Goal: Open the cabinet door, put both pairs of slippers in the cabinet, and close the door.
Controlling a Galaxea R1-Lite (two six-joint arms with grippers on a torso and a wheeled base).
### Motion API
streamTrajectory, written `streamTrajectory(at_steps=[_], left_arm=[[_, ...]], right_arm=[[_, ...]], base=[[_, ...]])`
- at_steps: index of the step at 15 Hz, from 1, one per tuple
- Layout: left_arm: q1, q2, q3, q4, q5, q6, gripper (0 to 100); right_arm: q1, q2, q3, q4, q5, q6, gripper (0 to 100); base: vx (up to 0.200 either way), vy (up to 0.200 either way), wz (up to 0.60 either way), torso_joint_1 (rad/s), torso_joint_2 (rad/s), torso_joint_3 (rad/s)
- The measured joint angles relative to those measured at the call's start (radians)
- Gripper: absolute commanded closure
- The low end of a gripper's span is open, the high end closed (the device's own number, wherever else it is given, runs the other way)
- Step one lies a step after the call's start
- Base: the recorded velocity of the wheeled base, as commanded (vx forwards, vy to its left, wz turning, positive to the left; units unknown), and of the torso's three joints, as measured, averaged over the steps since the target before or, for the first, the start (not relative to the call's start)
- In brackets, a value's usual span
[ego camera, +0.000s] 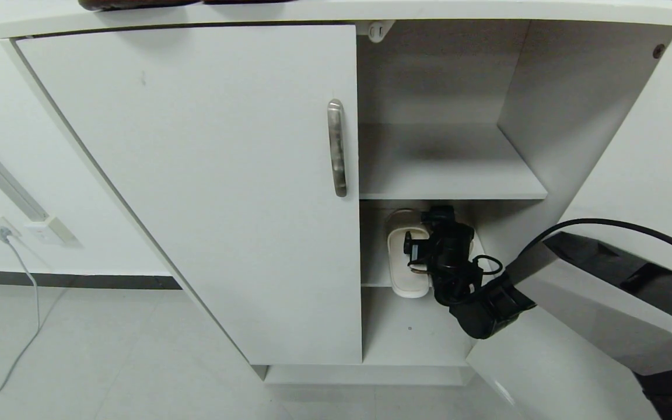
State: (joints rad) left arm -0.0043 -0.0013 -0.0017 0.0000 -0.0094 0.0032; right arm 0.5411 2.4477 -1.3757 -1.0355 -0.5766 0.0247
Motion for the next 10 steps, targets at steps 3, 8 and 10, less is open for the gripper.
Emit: streamTrajectory(at_steps=[3,8,10], left_arm=[[0.0,0.0,0.0,0.0,0.0,0.0,100],[0.0,0.0,0.0,0.0,0.0,0.0,100],[0.0,0.0,0.0,0.0,0.0,0.0,100]], right_arm=[[0.03,-0.066,0.108,-0.016,-0.001,0.0,0],[0.102,-0.218,0.383,-0.113,-0.007,0.0,0],[0.133,-0.276,0.521,-0.195,-0.007,0.0,0]], base=[[0.0,0.0,0.0,0.0,0.0,0.0],[0.0,0.0,0.0,0.0,0.0,0.0],[0.0,0.0,0.0,0.0,0.0,0.0]])
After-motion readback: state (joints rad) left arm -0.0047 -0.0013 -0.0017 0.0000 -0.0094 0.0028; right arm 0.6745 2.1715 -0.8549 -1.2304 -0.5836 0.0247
